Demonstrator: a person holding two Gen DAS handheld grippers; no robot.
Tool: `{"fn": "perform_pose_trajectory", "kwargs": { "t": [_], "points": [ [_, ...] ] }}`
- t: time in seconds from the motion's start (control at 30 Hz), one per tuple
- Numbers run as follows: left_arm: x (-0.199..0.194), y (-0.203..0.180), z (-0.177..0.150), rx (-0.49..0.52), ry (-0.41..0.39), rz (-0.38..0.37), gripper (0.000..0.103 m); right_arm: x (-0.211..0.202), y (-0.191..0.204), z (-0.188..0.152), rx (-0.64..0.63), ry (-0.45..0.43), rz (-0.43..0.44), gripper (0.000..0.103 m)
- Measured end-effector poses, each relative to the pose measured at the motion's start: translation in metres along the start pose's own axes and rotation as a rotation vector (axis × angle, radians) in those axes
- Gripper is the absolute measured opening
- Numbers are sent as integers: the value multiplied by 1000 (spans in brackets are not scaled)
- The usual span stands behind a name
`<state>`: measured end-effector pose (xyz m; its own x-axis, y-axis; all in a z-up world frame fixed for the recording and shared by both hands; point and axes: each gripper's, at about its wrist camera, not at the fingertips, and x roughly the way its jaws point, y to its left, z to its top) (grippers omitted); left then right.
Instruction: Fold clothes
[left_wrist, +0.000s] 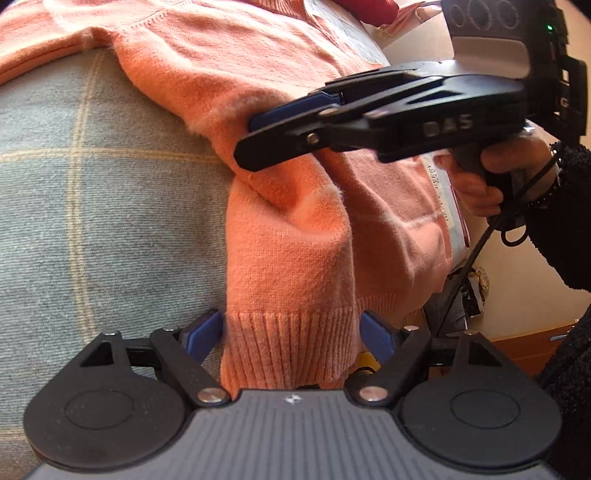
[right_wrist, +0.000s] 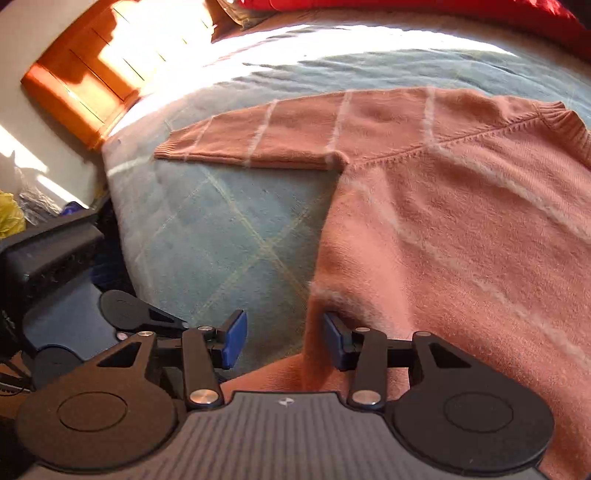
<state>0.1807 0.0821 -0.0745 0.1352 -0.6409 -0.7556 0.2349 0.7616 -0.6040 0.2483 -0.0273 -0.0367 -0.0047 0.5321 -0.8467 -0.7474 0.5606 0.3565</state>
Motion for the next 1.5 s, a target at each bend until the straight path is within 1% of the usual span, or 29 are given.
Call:
{"fn": "perform_pose_trajectory", "kwargs": {
  "t": [0.03, 0.07, 0.1, 0.13, 0.17, 0.23, 0.27, 0.4, 0.47, 0.57, 0.63, 0.67, 0.7, 0.73, 0.77, 0.8, 0.87, 0.97, 1.03, 1.07, 1.1, 1.13, 1.2, 1.23, 1.33, 1.43, 1.5],
  "points": [
    [-2, 2, -1, -2, -4, 4, 81, -1, -4, -2, -3, -4, -49, 48],
    [-4, 3, -2, -4, -8, 9, 81, -4, -10, -5, -2, -3, -91, 46],
    [-6, 5, -2, -8, -13, 12, 81, -5, -17, -9, -3, 10, -126, 37],
    [-8, 6, -2, -12, -19, 13, 81, -7, -24, -12, 4, 23, -142, 31],
    [-9, 7, -1, -15, -29, 16, 81, -10, -30, -15, 24, 24, -134, 24],
    [-11, 8, 3, -20, -52, 17, 81, -16, -41, -20, 69, 21, -108, 23],
    [-12, 9, 6, -23, -62, 14, 81, -17, -43, -22, 71, 23, -109, 22],
    [-11, 15, 19, -50, -92, -31, 81, -18, -41, -24, 66, 19, -123, 22],
    [-6, 20, 27, -77, -96, -81, 81, -20, -43, -27, 84, 6, -110, 22],
    [10, 31, 35, -134, -87, -197, 81, -27, -51, -32, 155, -26, -59, 22],
    [23, 32, 47, -140, -70, -249, 81, -34, -55, -37, 193, -47, -28, 25],
    [29, 31, 57, -129, -63, -261, 81, -41, -54, -40, 193, -61, -16, 29],
    [34, 28, 61, -113, -56, -270, 81, -49, -53, -44, 190, -76, -4, 36],
    [38, 25, 65, -96, -48, -278, 81, -58, -50, -48, 178, -91, -3, 41],
    [42, 22, 69, -87, -45, -286, 81, -65, -48, -52, 166, -96, -16, 47],
    [45, 21, 72, -87, -46, -292, 81, -72, -47, -56, 155, -98, -32, 49],
    [49, 17, 75, -95, -53, -304, 82, -82, -49, -65, 153, -97, -54, 49],
    [53, 12, 76, -121, -62, -314, 82, -93, -55, -77, 183, -103, -74, 50],
    [50, 10, 74, -156, -68, -315, 82, -97, -58, -83, 201, -116, -83, 51],
    [48, 9, 73, -185, -72, -319, 82, -100, -59, -86, 207, -124, -86, 53],
    [47, 10, 73, -232, -82, -334, 78, -102, -60, -89, 213, -132, -90, 55],
    [43, 10, 73, -284, -107, -367, 74, -104, -60, -91, 217, -138, -89, 55],
    [27, 6, 70, -343, -186, -448, 73, -108, -61, -96, 221, -147, -91, 55],
    [19, 2, 68, -353, -218, -471, 73, -109, -62, -98, 222, -147, -93, 56],
    [-2, -12, 65, -335, -270, -473, 73, -111, -64, -104, 227, -143, -98, 57],
    [-18, -18, 57, -345, -288, -451, 73, -112, -65, -105, 226, -139, -91, 57],
    [-30, -16, 45, -364, -303, -421, 73, -113, -64, -105, 215, -138, -91, 57]
  ]
}}
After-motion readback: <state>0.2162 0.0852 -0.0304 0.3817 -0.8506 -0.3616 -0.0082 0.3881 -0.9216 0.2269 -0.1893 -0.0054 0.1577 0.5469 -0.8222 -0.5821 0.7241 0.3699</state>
